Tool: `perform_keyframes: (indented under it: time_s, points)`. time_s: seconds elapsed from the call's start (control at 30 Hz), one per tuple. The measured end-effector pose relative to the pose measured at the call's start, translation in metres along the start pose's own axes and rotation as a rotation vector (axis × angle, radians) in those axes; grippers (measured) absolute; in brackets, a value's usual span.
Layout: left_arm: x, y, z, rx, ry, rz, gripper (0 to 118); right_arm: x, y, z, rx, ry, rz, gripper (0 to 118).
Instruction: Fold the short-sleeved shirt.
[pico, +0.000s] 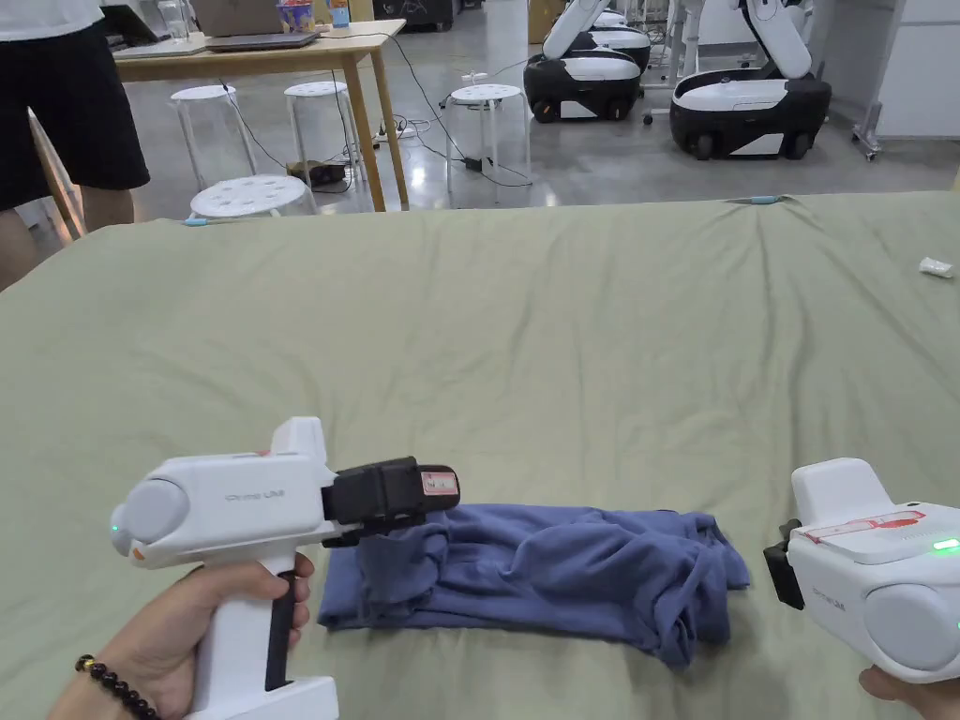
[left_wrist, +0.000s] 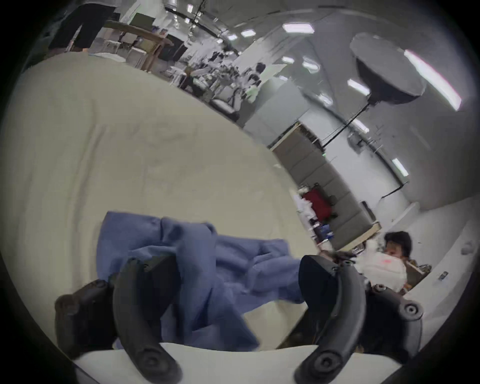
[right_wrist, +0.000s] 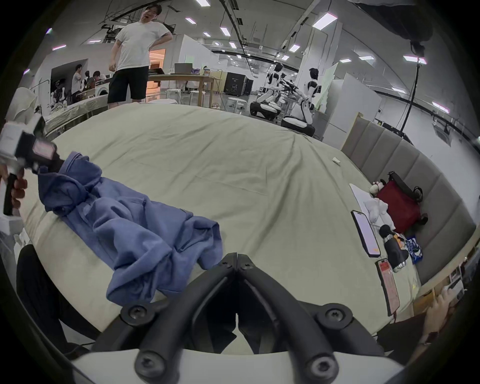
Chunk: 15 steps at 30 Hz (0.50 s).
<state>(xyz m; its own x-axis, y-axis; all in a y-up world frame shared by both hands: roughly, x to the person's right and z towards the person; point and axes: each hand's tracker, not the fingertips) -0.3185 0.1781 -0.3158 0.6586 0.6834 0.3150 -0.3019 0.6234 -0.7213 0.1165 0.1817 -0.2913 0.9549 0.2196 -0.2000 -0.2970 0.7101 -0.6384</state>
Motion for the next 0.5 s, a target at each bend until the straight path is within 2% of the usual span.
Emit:
perform_keyframes:
  time_s: [0.1, 0.13, 0.17, 0.2, 0.23, 0.27, 0.5]
  points:
    - [-0.001, 0.011, 0.022, 0.034, 0.093, -0.043, 94, -0.003, 0.002, 0.0, 0.005, 0.006, 0.0, 0]
    - [0.004, 0.009, 0.029, 0.043, 0.122, -0.049, 88, -0.003, 0.003, 0.0, 0.008, 0.009, -0.002, 0]
    - [0.0, 0.011, 0.037, 0.067, 0.14, -0.045, 74, -0.004, 0.003, 0.0, 0.011, 0.013, -0.005, 0]
    - [-0.007, 0.012, 0.043, 0.089, 0.158, -0.031, 39, -0.004, 0.004, 0.0, 0.014, 0.017, -0.007, 0]
    - [-0.014, 0.012, 0.046, 0.095, 0.181, -0.004, 13, -0.005, 0.004, 0.001, 0.015, 0.019, -0.007, 0]
    - [-0.019, 0.01, 0.049, 0.091, 0.208, 0.022, 0, -0.006, 0.004, 0.001, 0.017, 0.022, -0.006, 0]
    - [-0.055, -0.013, 0.046, 0.038, 0.181, 0.045, 0, -0.012, 0.003, 0.0, 0.011, 0.035, 0.01, 0]
